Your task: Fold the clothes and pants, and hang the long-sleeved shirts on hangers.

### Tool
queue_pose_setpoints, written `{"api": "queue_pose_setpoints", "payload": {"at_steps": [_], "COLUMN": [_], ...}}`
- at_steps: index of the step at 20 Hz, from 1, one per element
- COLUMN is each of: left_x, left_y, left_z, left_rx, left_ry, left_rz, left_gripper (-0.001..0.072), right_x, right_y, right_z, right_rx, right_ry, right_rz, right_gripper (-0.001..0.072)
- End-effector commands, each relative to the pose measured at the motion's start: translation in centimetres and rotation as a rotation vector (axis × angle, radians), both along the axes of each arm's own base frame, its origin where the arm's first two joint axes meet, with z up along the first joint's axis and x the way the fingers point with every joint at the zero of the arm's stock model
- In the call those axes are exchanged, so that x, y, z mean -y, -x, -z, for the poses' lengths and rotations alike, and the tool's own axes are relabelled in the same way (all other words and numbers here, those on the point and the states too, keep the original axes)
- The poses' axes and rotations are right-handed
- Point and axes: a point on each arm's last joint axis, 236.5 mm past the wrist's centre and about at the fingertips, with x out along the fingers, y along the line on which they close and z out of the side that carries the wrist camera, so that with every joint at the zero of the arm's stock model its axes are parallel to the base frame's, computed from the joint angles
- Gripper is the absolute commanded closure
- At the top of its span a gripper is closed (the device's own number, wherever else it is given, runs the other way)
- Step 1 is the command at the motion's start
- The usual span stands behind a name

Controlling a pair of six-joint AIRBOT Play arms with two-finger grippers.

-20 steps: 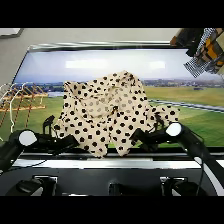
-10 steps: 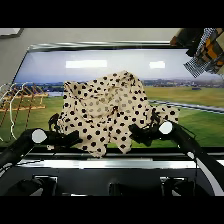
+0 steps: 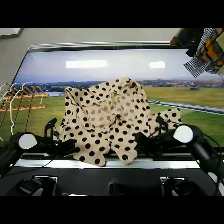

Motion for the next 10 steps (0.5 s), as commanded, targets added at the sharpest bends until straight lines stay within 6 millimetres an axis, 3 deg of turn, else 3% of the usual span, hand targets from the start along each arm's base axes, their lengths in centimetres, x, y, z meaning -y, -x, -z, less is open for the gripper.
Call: {"api": "queue_pose_setpoints", "payload": {"at_steps": [1,3,5,10], "left_x": [0.2,1.6,2.3,3.9], "left_y": [3.8,2.7,-0.6,-7.8], "left_z": [-3.0,-4.5,-5.5,-4.0], "left_rx": [-0.038,-0.012,0.026,-0.057], "left_ry": [0.050,0.113,0.137,0.163], "left_rz": [0.041,0.020,-0.051,-0.136], "left_gripper": [0.0688,0.0688,0.0688,0.0686], "right_x": [1.4,1.0,0.2,-2.7], "right_y": [4.7,2.5,-1.2,-11.5], "right_z": [-2.4,-2.6,-1.9,0.5], "right_rx": [-0.084,-0.025,0.019,0.053], "right_ry": [0.017,-0.003,-0.026,-0.189], "right_rz": [-0.007,0.079,0.189,0.512], "right_gripper": [0.0687,0.0687,0.0687,0.0686]}}
